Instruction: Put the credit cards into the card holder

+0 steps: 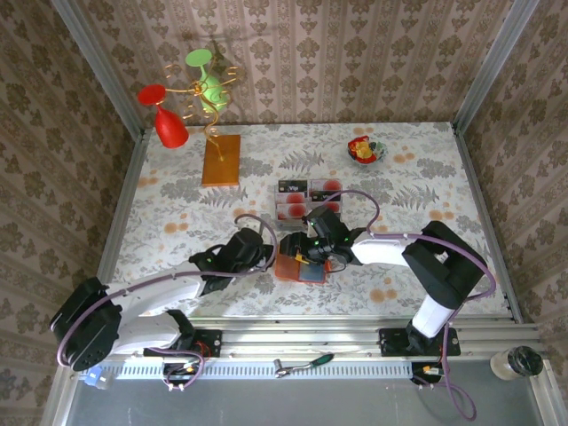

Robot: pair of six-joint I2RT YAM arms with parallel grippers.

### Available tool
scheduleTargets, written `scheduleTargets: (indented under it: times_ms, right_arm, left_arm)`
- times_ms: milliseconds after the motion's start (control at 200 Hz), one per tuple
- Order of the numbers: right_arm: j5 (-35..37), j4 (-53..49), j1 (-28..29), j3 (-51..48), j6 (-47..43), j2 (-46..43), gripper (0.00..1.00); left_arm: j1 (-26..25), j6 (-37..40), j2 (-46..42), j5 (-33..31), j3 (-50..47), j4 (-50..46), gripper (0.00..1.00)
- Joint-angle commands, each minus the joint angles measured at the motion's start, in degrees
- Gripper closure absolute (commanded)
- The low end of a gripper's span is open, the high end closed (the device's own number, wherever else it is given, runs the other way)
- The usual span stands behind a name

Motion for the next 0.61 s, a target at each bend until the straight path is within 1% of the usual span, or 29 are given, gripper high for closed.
scheduleTargets:
  times_ms: [0,25,110,155,250,335,410,600]
  right_arm:
    - [0.09,0.78,-0.41,-1.24,0.16,-1.0,0.39]
    - [-0.01,0.75,-0.48,-1.33,0.15,-1.1,0.41]
    - [-0.25,0.66,-0.69,-1.72,-0.07,-1.28,0.55]
    - [-0.23,0.73,-0.73,-2.04,-0.09,-1.3,0.6]
    - [-0.18,0.76,-0.8,-2.13,-0.07,-0.89,0.77]
    - [-0.35,0.66,-0.85,-1.66,-0.09,-0.01,0.87]
    - [-0.78,0.51,-0.8,-0.93,-0.27,1.26,0.92]
    - [-0.92,0.15,-0.72,0.54,-0.48,3.96,0.93]
  left_arm:
    - [-0.82,-1.08,0.95,-0.16,-1.03,0.66,0.46]
    - [-0.9,-1.12,1.06,-0.2,-1.0,0.79,0.46]
    - [-1.09,-1.43,1.31,-0.48,-1.08,0.96,0.46]
    - [-1.1,-1.43,1.27,-0.69,-1.1,0.94,0.46]
    - [-1.18,-1.25,1.05,-0.78,-1.0,0.63,0.46]
    - [-1.23,-1.18,0.7,-1.12,-0.95,0.01,0.46]
    - [-1.2,-1.08,0.48,-1.1,-0.91,-0.17,0.46]
    - [-1.19,-0.55,1.59,-0.33,-0.51,-0.61,0.38]
